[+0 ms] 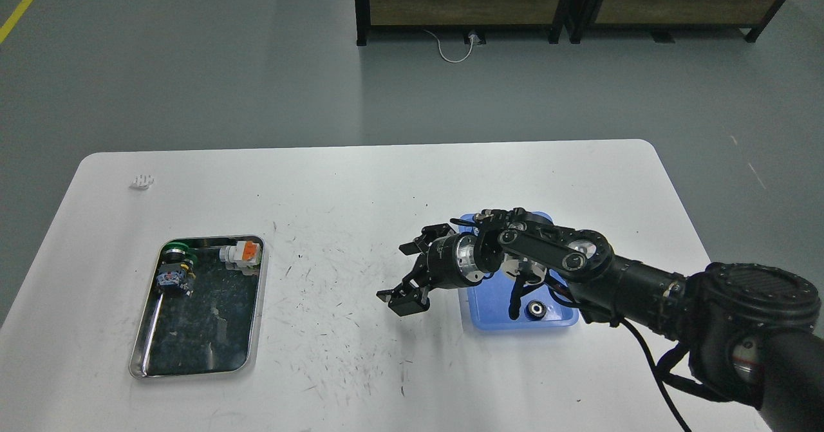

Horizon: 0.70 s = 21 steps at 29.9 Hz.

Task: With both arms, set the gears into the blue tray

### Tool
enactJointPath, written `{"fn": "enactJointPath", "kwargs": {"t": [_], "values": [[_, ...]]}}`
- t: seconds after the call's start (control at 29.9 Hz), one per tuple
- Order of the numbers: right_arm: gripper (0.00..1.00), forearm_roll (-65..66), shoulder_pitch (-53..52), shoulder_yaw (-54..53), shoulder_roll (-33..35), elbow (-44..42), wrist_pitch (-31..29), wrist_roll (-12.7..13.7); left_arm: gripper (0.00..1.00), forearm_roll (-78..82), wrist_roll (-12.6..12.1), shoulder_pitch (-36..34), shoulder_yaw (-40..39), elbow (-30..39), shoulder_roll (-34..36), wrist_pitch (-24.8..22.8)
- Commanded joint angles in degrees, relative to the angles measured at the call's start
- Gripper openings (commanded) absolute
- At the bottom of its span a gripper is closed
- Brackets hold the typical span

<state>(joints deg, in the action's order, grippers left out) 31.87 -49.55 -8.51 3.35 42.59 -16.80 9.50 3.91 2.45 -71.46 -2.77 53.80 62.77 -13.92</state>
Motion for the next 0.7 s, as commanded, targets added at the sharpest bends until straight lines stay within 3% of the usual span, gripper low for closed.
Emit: {"fn": "enactJointPath", "kwargs": {"t": [0.0,0.27,0.5,0.67], "values": [[0.99,1.2,0.1,1.7,-0.5,-0.3,0.6,0.1,0.98,-0.3,0.2,0.0,-0.1,0.0,1.1,-0.8],[0.99,2.2,0.2,3.2,-2.0,-1.3,0.7,0.0,0.98,-0.4,0.8,0.0,-0.1,0.0,1.9,-1.2],[0.88,2.2,0.2,4.5,-3.3,-1.8,0.9,-0.5,0.98,-0.3,0.9,0.0,-0.2,-0.2,2.2,-2.0],[0.87,2.7,0.2,5.4,-3.2,-1.8,0.9,-0.6,0.98,-0.3,0.9,0.0,-0.3,-0.2,2.2,-2.0]]}}
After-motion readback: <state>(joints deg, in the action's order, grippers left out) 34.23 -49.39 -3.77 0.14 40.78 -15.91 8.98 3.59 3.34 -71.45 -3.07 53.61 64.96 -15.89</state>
